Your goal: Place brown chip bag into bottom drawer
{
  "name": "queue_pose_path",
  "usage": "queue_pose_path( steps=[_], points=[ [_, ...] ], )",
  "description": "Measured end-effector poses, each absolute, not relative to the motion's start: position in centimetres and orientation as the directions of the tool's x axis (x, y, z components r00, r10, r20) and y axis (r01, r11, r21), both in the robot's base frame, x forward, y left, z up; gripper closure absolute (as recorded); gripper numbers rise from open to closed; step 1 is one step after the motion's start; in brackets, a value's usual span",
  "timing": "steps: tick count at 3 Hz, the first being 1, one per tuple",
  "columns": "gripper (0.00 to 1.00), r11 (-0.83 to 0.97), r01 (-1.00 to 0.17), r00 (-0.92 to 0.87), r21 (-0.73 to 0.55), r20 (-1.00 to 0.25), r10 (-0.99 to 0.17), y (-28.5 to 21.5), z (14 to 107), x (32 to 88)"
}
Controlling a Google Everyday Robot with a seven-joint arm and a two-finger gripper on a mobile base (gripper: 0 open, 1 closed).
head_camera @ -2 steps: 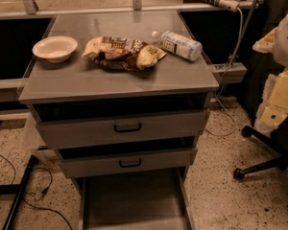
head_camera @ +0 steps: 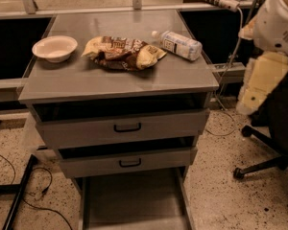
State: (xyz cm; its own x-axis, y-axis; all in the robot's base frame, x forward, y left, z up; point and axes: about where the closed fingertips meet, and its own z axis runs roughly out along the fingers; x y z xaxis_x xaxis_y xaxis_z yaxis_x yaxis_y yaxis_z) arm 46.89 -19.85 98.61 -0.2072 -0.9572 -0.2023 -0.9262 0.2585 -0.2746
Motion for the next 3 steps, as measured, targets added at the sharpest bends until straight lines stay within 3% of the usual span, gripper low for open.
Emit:
queue_pose_path(
  steps=[3],
  points=[
    [0.00,0.117,-0.929,0.026,-0.352,-0.376,-0.926,-11.9,99.4,56.9]
  ],
)
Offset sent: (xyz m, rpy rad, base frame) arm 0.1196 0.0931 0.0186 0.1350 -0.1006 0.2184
